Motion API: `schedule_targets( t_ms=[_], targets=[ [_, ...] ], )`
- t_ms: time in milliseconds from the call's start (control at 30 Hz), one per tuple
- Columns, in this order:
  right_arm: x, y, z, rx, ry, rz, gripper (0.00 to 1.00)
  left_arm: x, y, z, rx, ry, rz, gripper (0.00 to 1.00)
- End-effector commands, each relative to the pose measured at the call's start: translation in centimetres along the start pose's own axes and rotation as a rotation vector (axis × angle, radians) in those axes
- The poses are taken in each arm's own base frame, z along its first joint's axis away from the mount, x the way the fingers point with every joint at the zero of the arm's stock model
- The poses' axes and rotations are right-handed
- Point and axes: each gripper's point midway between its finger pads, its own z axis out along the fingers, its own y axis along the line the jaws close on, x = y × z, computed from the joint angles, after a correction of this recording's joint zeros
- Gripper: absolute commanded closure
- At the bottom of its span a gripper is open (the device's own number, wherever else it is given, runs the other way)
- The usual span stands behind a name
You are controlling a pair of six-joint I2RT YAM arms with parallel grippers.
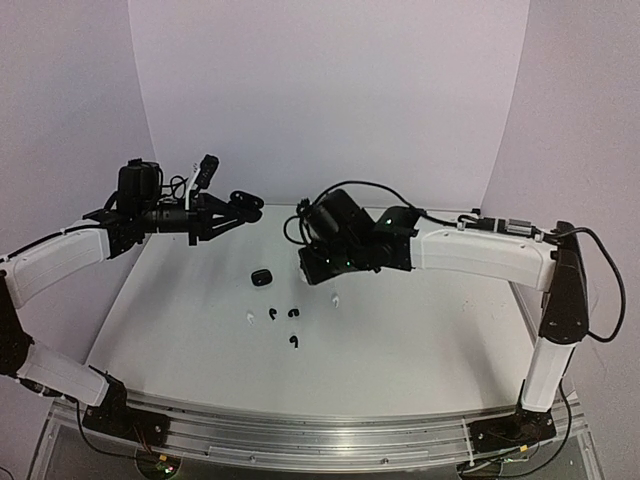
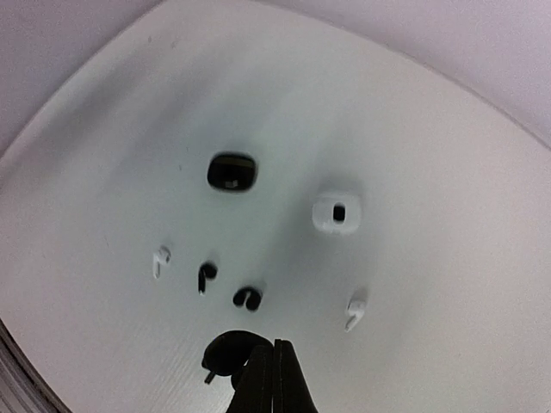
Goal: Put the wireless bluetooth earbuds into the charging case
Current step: Pick up the right earbud from the center of the board, then insert the right earbud into the right side groove of the charging case.
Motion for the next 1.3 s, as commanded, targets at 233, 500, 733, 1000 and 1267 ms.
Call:
schedule_targets(
  t_ms=[233,500,733,1000,1267],
  targets=[
    [-18.2,3.2,-13.4,-0.061,-0.689,-0.152,1.00,-5.4,-1.3,-2.2,-0.047,-0.239,0.165,1.00],
    [-20.5,6.8,-14.9,-0.134,-0.845,-0.253,1.00,-6.2,-2.2,-2.3,-0.001,-0.292,0.202,1.00],
    [-20.3,7.5,-13.4,-0.101,-0.838,-0.339,1.00,-6.6,-2.1,-2.0,0.018,-0.287,0.199,1.00],
    [-20.0,7.6,-11.9,-0.047,-0.824,-0.414,1.00,-6.7,-2.2,-1.9,0.034,-0.271,0.185,1.00],
    [-19.3,7.5,-11.1,-0.035,-0.800,-0.419,1.00,-7.3,-1.7,-1.8,0.024,-0.267,0.134,1.00]
  ],
)
